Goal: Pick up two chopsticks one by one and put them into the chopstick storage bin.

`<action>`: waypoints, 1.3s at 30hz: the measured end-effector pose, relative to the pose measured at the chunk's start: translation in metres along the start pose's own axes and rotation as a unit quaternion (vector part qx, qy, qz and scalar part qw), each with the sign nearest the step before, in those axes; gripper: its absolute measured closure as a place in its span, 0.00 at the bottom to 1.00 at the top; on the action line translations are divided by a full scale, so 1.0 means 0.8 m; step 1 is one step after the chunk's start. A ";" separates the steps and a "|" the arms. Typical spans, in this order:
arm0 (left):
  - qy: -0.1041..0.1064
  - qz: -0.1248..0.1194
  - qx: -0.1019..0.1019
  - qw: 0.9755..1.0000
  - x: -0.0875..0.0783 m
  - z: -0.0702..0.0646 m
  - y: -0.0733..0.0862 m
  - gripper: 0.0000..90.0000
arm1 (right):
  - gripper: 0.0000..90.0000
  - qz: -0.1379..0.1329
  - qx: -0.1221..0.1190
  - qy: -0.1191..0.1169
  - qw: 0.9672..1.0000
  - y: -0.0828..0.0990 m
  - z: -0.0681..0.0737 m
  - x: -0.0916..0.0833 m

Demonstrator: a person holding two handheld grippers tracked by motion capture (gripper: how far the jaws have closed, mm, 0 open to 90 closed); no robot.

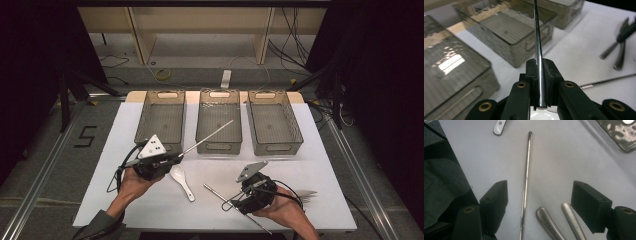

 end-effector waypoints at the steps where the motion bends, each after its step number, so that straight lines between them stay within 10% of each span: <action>1: -0.009 -0.001 -0.010 1.000 0.000 0.007 -0.001 0.92 | 0.34 0.001 0.000 -0.003 1.000 0.003 0.000 0.001; 9: -0.074 -0.006 -0.065 0.995 0.006 0.065 -0.001 0.92 | 0.33 0.007 0.008 -0.007 1.000 0.010 -0.001 0.006; 17: -0.128 -0.004 -0.120 0.984 0.018 0.116 0.005 0.92 | 0.31 0.006 0.014 -0.010 1.000 0.011 0.000 0.009; 39: -0.179 0.044 -0.160 0.970 0.044 0.161 0.020 0.92 | 0.31 0.009 0.013 -0.012 1.000 0.011 0.000 0.011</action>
Point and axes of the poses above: each handheld gripper's, and its own axes: x roughly forward along the jaws, y roughly out of its underside, z roughly to its left, the point moved 6 cm from there along x, roughly forward along the jaws, and after that the axes turned 10 degrees about -y, right-handed, at the moved point
